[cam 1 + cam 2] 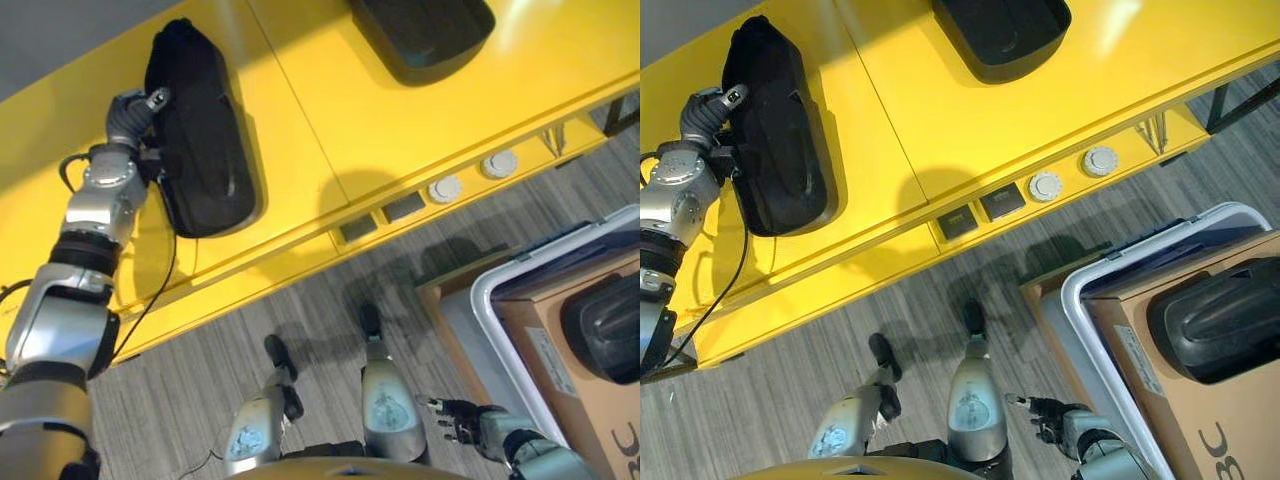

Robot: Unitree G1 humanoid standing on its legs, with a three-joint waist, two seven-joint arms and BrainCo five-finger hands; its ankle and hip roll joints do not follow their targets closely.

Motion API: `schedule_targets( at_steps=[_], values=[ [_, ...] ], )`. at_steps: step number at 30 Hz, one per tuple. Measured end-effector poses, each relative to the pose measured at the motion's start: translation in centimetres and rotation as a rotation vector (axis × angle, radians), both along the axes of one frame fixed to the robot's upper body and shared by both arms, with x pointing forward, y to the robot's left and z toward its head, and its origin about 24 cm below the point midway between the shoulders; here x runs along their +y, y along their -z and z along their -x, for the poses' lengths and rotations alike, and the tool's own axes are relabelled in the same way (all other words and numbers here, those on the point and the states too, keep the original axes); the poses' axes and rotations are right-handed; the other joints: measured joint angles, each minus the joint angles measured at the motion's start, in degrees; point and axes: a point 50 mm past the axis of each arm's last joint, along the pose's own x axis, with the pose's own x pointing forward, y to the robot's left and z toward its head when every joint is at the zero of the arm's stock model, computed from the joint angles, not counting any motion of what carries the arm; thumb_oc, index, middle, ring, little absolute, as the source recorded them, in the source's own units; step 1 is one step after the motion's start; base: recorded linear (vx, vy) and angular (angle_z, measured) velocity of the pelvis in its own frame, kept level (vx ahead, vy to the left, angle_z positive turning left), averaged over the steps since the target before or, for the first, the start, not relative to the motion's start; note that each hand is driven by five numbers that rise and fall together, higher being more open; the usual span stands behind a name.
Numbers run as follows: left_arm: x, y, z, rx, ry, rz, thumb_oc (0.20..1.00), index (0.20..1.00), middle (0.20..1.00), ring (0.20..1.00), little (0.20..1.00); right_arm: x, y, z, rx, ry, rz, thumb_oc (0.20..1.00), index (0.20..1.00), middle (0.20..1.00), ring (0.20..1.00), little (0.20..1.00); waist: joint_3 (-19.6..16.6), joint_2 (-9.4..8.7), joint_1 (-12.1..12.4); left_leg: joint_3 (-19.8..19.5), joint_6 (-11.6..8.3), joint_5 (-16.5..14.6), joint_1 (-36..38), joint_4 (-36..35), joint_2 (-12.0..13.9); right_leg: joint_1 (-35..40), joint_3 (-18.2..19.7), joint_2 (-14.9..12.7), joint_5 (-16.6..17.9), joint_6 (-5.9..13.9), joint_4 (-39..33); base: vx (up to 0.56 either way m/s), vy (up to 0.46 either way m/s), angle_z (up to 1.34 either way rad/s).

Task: Move parts from the plastic box to the shelf.

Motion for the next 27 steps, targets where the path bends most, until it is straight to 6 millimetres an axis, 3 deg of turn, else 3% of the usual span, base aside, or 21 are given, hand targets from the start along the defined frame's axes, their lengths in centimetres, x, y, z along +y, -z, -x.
schedule_targets(
  at_steps=[9,13,17,21,24,26,27],
  values=[
    [1.0,1.1,0.1,0.082,-0.197,-0.073,1.0,1.0,1.0,1.0,1.0,0.5,0.1,-0.2,-0.015,0.011,-0.021,1.0,1.0,1.0,1.0,1.0,0.0,-0.39,-0.2,-0.7,-0.18,0.0,2.3,0.0,0.6,2.8,-0.9,0.5,0.0,-0.3,0.0,0.01,-0.028,0.03],
    [1.3,1.3,0.2,0.09,-0.254,-0.077,1.0,1.0,1.0,1.0,1.0,1.1,0.3,-0.2,-0.015,0.016,-0.041,1.0,1.0,1.0,1.0,1.0,-0.9,-1.78,0.3,-1.6,-0.22,0.4,3.0,0.0,0.7,4.0,-1.5,0.6,-0.1,-0.56,0.0,0.04,-0.023,0.11],
    [1.3,1.3,0.3,0.09,-0.27,-0.073,1.0,1.0,1.0,1.0,1.0,2.6,1.1,0.3,0.0,0.013,-0.082,1.0,1.0,1.0,1.0,1.0,-5.0,-3.78,1.1,-1.6,-0.54,0.2,4.5,0.0,0.8,5.5,-1.7,0.6,-0.6,-0.85,0.0,0.04,-0.015,0.01],
    [1.2,1.7,0.4,0.086,-0.256,-0.069,1.0,1.0,1.0,1.0,1.0,3.4,1.8,1.7,0.038,0.023,-0.103,1.0,1.0,1.0,1.0,1.0,-8.7,-4.09,1.8,-1.7,-0.94,-0.5,7.1,0.0,0.8,8.3,-2.4,0.5,-1.2,-0.84,-0.1,0.04,-0.025,0.03],
    [0.5,1.3,0.7,-0.009,-0.205,-0.025,1.0,1.0,1.0,1.0,1.0,3.6,2.4,3.2,0.072,0.049,-0.096,1.0,1.0,1.0,1.0,1.0,-12.4,-4.1,2.1,-1.7,-1.04,-1.0,8.2,0.0,1.1,9.6,-3.0,0.4,-2.1,-1.32,-0.4,0.03,-0.003,0.06],
    [-1.9,-1.2,1.7,-0.22,-0.06,-0.009,0.727,0.727,0.727,0.727,0.727,3.4,2.9,4.9,0.114,0.071,-0.091,1.0,1.0,1.0,1.0,1.0,-15.1,-4.31,3.0,-1.7,-0.76,-1.5,9.3,0.0,1.1,10.7,-3.0,0.5,-2.6,-0.86,-0.4,0.0,0.0,0.0],
    [-2.8,-2.1,2.2,-0.289,0.001,-0.008,0.448,0.448,0.448,0.448,0.448,3.4,3.0,5.3,0.125,0.074,-0.084,1.0,1.0,1.0,1.0,1.0,-16.4,-4.29,3.3,-1.7,-0.79,-1.5,9.2,0.0,1.1,10.6,-3.0,0.4,-2.7,-0.84,-0.4,-0.04,0.014,0.0]
  ],
)
